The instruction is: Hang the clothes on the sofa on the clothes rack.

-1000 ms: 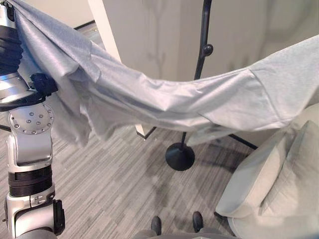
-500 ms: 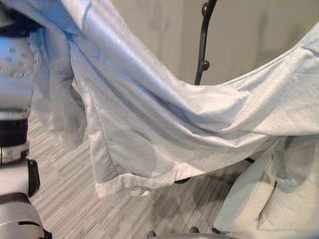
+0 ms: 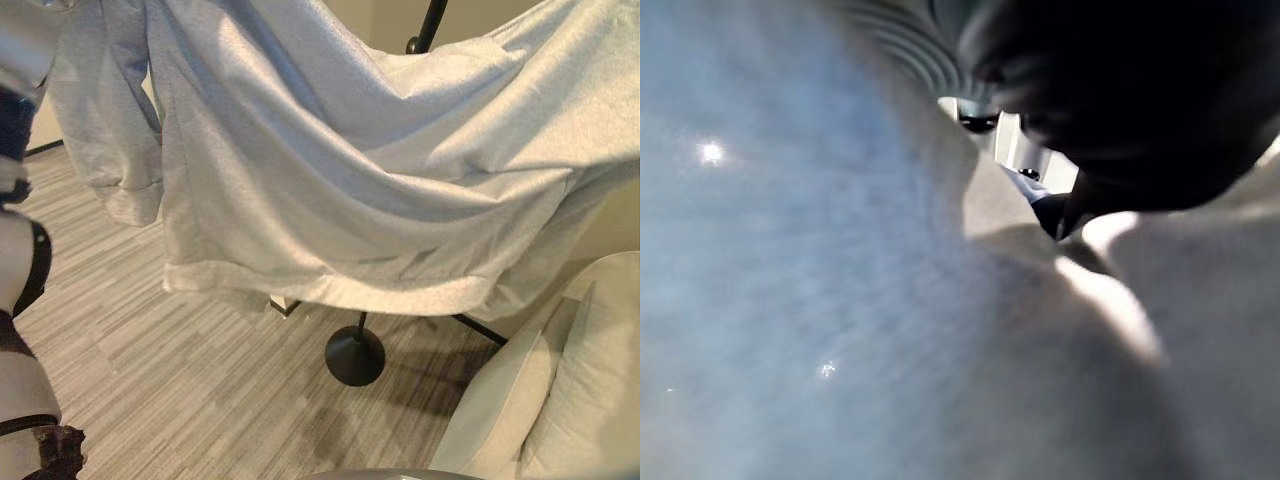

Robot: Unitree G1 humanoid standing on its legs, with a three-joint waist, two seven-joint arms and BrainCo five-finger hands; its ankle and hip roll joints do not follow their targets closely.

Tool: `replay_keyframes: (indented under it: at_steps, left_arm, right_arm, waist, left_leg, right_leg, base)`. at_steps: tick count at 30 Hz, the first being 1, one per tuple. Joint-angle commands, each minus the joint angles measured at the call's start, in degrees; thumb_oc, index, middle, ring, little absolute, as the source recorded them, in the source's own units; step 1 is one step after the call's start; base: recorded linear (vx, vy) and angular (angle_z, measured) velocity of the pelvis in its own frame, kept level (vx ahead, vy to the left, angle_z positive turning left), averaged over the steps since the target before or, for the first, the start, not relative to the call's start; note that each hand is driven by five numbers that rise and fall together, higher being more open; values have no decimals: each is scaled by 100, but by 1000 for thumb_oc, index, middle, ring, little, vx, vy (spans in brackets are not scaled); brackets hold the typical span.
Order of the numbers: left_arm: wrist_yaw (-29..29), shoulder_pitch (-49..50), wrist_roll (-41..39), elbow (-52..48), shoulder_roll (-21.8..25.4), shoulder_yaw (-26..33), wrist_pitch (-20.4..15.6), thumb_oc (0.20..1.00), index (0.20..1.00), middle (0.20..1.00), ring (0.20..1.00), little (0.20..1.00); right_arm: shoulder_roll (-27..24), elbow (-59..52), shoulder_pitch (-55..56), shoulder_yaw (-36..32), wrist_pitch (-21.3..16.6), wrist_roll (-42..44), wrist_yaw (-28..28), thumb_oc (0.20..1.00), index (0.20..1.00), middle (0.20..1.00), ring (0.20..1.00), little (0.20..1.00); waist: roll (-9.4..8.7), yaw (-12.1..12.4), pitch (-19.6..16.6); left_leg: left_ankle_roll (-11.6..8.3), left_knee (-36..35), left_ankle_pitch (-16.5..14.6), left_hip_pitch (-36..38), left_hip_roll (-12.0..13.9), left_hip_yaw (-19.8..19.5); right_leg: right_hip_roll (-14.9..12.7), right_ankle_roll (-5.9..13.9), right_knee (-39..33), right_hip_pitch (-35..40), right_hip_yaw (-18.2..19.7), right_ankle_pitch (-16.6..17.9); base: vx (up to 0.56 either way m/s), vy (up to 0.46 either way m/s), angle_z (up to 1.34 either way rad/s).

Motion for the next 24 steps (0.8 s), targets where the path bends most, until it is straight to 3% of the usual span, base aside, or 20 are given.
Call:
replay_keyframes:
  at_steps: [1, 3, 9, 15, 24]
  left_arm:
    - [-195, -852, -370, 834, -89, -163, -7, 200, 200, 200, 200, 200]
    - [-260, -1152, -391, 1157, -440, -474, 27, 200, 200, 200, 200, 200]
    - [-403, -1518, -321, 1566, -906, -845, 21, 200, 200, 200, 200, 200]
    - [-443, -1695, -299, 1857, -1269, -884, 5, 200, 200, 200, 200, 200]
    - [-672, -1560, -91, 2392, -1224, -1039, 57, 200, 200, 200, 200, 200]
  right_arm:
    - [145, 718, -486, 272, 287, 209, 166, 200, 200, 200, 200, 200]
    - [459, 1202, -493, 400, 397, 101, 278, 200, 200, 200, 200, 200]
    - [787, 1697, -321, 508, 528, -211, 389, 200, 200, 200, 200, 200]
    - [1020, 1958, 37, 472, 590, -510, 427, 200, 200, 200, 200, 200]
    - [1181, 1958, 424, 184, 483, -452, 412, 200, 200, 200, 200, 200]
  waist:
    - [-10, 33, -49]
    - [27, 12, 40]
    - [87, -38, 230]
    - [237, -74, 620]
    - [306, -129, 914]
  left_leg:
    - [-460, 30, -282, 163, 246, 490]
    - [-474, 30, -230, 31, 243, 438]
    - [-479, 30, -139, -309, 244, 391]
    - [-467, 30, 28, -789, 227, 343]
    - [-461, 30, 202, -1248, 212, 334]
  right_leg:
    - [-84, 596, 25, 177, 34, -13]
    - [-61, 599, 25, 38, 79, 21]
    - [-12, 569, 25, -332, 199, 101]
    - [20, 549, 25, -859, 288, 220]
    - [77, 528, 25, -1323, 393, 351]
  base:
    - [39, -55, -1]
    - [17, -52, -1]
    - [-46, -30, -2]
    - [-111, -13, -4]
    - [-53, -1, -5]
